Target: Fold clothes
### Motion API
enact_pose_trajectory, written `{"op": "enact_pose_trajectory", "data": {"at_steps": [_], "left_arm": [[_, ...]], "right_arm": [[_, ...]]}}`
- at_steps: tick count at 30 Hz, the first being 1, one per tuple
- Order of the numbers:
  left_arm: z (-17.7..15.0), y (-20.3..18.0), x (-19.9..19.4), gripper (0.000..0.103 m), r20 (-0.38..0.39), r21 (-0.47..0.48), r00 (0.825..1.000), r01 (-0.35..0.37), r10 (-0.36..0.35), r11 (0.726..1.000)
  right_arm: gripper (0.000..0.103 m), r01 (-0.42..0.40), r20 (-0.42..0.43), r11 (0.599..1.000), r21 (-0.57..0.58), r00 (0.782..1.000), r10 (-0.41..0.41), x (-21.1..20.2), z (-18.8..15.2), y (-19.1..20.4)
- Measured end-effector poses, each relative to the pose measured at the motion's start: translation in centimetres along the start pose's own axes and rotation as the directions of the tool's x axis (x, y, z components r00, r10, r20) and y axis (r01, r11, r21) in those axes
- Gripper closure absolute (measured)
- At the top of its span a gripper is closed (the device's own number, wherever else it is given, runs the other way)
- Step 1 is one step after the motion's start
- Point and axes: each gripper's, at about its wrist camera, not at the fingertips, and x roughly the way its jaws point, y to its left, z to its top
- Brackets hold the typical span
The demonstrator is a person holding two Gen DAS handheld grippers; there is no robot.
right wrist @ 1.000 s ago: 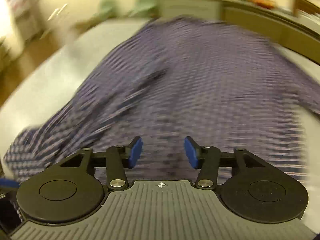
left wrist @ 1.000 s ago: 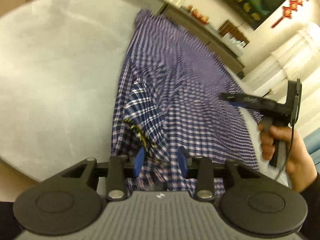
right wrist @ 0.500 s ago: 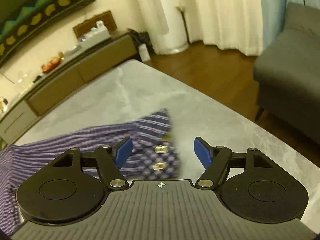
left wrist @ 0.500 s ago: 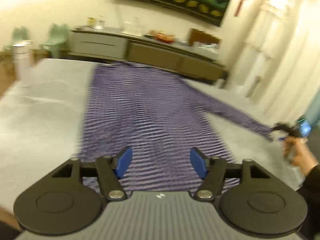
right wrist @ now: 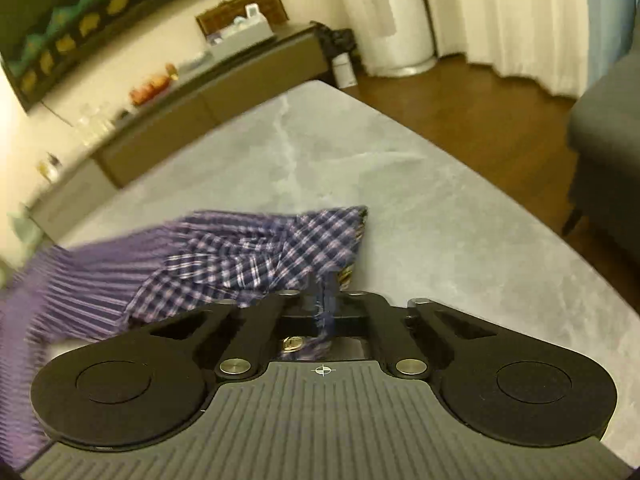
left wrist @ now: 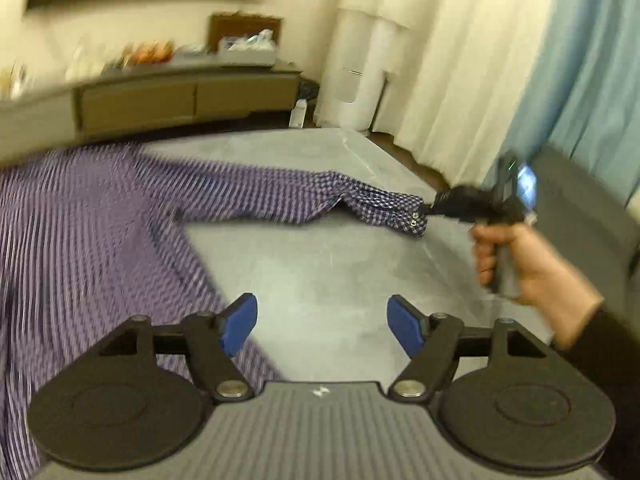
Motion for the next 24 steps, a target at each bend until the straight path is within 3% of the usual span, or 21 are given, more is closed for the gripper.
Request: {"op": "enact_pose_trajectory", "data": {"at_steps": [4, 7, 8, 10, 11, 12, 13, 16, 17, 18, 19, 24], "left_arm": [[0.9, -3.6, 5.3, 0.027, -0.003, 0.188, 0.997, -0.069, 0.071, 0.980], [1.2, -4.9, 8.8, 0.027, -0.056, 0.183, 0.998, -0.030, 0.041, 0.983], [1.3, -5.2, 9.6, 0.027, -0.065, 0.174, 0.997, -0.018, 0.030, 0.985], [1.5, -5.9, 10.8, 0.027, -0.069, 0.164, 0.998, 0.006, 0.006, 0.986], [1.6, -6.2, 11.2, 0.027, -0.063, 0.161, 0.998, 0.011, 0.000, 0.987], [1.5, -6.5, 11.4, 0.027, -0.057, 0.157, 0.998, 0.015, -0.006, 0.987], [1.5, -6.7, 11.5, 0.027, -0.051, 0.154, 0.999, 0.020, -0.013, 0.988], [1.6, -7.5, 11.9, 0.027, -0.033, 0.152, 0.999, 0.031, -0.027, 0.988], [1.6, -7.9, 12.2, 0.027, -0.024, 0.172, 0.999, 0.027, -0.023, 0.985], [1.7, -8.3, 12.4, 0.027, -0.012, 0.198, 1.000, 0.014, -0.012, 0.980], [1.6, -8.7, 12.8, 0.027, 0.001, 0.229, 1.000, -0.004, 0.004, 0.973], [1.3, -10.9, 15.3, 0.027, 0.095, 0.350, 0.989, -0.138, 0.112, 0.926]], "right_arm": [[0.103, -0.107, 0.020, 0.994, 0.025, 0.994, 0.107, -2.4, 0.4, 0.6], [0.103, -0.123, 0.024, 0.991, 0.054, 0.992, 0.122, -2.5, 0.3, 0.0], [0.098, -0.117, 0.025, 0.991, 0.071, 0.993, 0.116, -2.2, 0.2, -0.4], [0.076, -0.080, 0.030, 0.993, 0.089, 0.997, 0.078, -1.4, -0.1, -1.3], [0.050, -0.063, 0.026, 0.995, 0.080, 0.998, 0.061, -0.8, -0.3, -1.5], [0.038, -0.050, 0.030, 0.997, 0.065, 0.998, 0.048, -0.3, -0.5, -1.6], [0.037, -0.035, 0.035, 0.998, 0.046, 0.999, 0.033, 0.3, -0.6, -1.7], [0.038, -0.053, 0.026, 0.998, 0.038, 0.998, 0.052, 1.9, -0.6, -2.0], [0.057, -0.094, 0.009, 0.994, 0.055, 0.996, 0.094, 2.4, -0.5, -2.1], [0.091, -0.129, -0.014, 0.989, 0.078, 0.991, 0.130, 2.8, -0.4, -2.3], [0.101, -0.160, -0.033, 0.981, 0.106, 0.986, 0.164, 3.1, -0.4, -2.3], [0.102, -0.302, -0.041, 0.941, 0.151, 0.950, 0.311, 1.9, -0.2, -0.4]]}}
